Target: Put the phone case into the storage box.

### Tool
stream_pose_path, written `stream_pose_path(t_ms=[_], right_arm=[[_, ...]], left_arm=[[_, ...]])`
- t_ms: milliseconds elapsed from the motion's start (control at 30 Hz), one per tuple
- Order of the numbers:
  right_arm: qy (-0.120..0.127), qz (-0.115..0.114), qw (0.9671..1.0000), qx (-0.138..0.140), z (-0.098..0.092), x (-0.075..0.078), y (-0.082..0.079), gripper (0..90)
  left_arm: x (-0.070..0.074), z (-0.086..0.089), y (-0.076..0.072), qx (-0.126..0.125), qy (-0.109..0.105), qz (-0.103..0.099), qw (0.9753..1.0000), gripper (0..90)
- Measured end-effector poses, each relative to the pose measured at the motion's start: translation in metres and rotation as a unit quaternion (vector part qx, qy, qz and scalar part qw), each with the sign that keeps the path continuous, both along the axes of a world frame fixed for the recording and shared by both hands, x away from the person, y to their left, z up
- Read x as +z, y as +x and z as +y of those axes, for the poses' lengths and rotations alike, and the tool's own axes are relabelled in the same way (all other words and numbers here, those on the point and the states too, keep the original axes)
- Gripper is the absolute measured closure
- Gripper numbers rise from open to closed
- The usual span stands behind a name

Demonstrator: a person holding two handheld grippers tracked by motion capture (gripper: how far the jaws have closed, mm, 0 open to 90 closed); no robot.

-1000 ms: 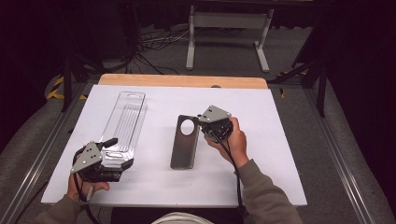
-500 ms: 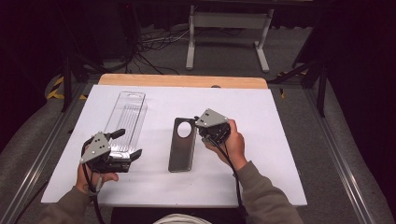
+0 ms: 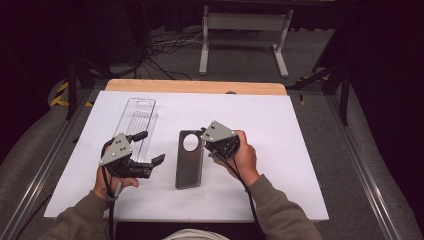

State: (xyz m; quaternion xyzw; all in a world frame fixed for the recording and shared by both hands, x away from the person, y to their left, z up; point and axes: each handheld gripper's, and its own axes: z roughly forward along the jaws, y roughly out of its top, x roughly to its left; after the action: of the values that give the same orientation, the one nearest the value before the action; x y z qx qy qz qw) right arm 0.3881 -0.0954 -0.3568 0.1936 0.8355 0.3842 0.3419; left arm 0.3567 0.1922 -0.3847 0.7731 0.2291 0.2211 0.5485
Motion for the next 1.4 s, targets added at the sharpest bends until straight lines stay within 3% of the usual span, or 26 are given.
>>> stream_pose_path(t_ms=[133, 400, 700, 967, 1100, 1400], right_arm=[[-0.005, -0.001, 1.0, -0.001, 0.002, -0.002, -0.002, 83.9], [-0.017, -0.026, 0.9995, -0.003, 0.007, -0.001, -0.01, 83.9], [-0.029, -0.053, 0.9982, -0.004, 0.009, 0.0, -0.018, 83.9], [-0.047, -0.084, 0.9953, -0.01, 0.015, -0.002, -0.024, 83.8], [-0.048, -0.096, 0.9941, -0.015, 0.016, -0.002, -0.025, 83.6], [-0.06, -0.127, 0.9898, -0.021, 0.022, -0.003, -0.03, 83.5]], left_arm=[[0.002, -0.008, 0.003, -0.019, -0.011, 0.005, 0.9997, 10.2], [0.006, -0.028, 0.007, -0.033, -0.008, 0.009, 0.9994, 11.0], [0.004, -0.038, 0.016, 0.003, 0.003, 0.011, 0.9999, 13.5], [0.004, -0.039, 0.024, 0.02, -0.019, 0.031, 0.9991, 17.1], [0.006, -0.04, 0.025, 0.038, -0.027, 0.027, 0.9986, 22.4], [0.009, -0.042, 0.026, 0.031, -0.034, 0.029, 0.9985, 34.9]])
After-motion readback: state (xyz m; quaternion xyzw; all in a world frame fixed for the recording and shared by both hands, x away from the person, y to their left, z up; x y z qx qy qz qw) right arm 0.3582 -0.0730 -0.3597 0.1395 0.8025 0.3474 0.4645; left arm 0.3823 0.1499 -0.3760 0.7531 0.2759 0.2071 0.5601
